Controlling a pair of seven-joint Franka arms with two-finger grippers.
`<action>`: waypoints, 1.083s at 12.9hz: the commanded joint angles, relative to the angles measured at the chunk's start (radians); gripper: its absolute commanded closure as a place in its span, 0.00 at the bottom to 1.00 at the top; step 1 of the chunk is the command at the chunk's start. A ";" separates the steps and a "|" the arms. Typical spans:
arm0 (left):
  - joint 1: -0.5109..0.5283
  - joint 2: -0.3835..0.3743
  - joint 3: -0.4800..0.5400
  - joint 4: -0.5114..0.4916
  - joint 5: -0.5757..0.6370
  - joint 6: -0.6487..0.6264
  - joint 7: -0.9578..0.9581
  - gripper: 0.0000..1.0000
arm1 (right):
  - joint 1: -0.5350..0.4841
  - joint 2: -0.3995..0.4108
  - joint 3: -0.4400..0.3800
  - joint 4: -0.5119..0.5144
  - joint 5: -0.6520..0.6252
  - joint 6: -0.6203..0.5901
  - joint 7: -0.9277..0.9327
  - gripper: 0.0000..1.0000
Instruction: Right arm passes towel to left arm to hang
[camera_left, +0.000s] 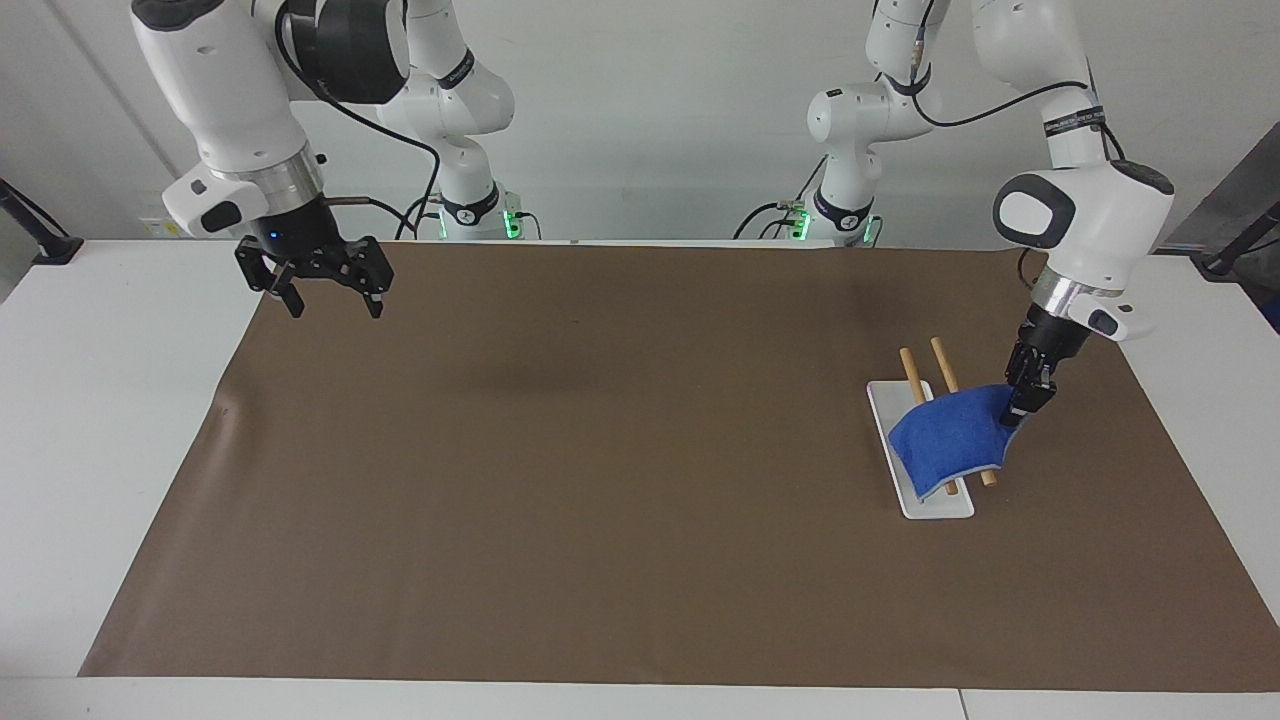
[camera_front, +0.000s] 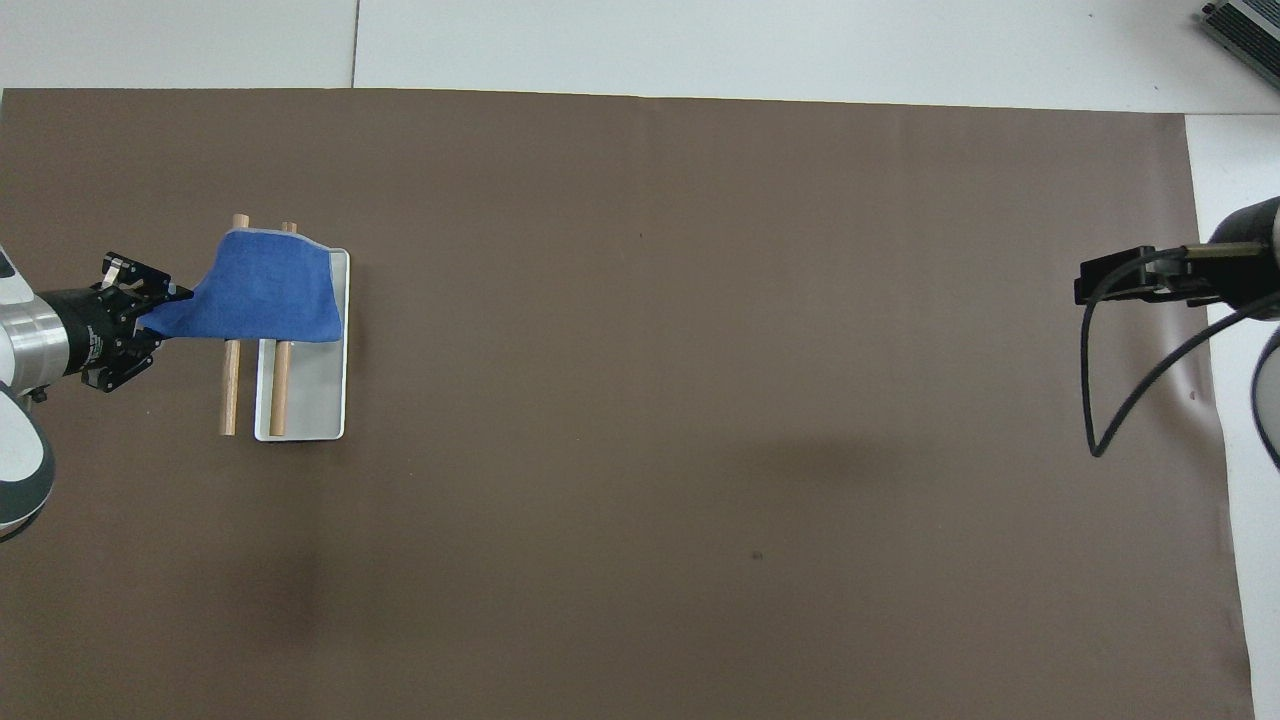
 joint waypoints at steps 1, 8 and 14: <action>0.013 -0.009 0.032 0.090 -0.009 -0.173 0.023 0.15 | -0.006 -0.047 -0.002 -0.056 -0.012 -0.024 0.026 0.00; 0.010 -0.030 0.039 0.396 0.122 -0.609 0.060 0.17 | -0.004 -0.055 0.001 -0.062 0.005 -0.057 0.089 0.00; 0.004 -0.072 0.013 0.571 0.230 -0.956 0.435 0.20 | 0.005 -0.080 0.010 -0.105 -0.003 -0.057 0.093 0.00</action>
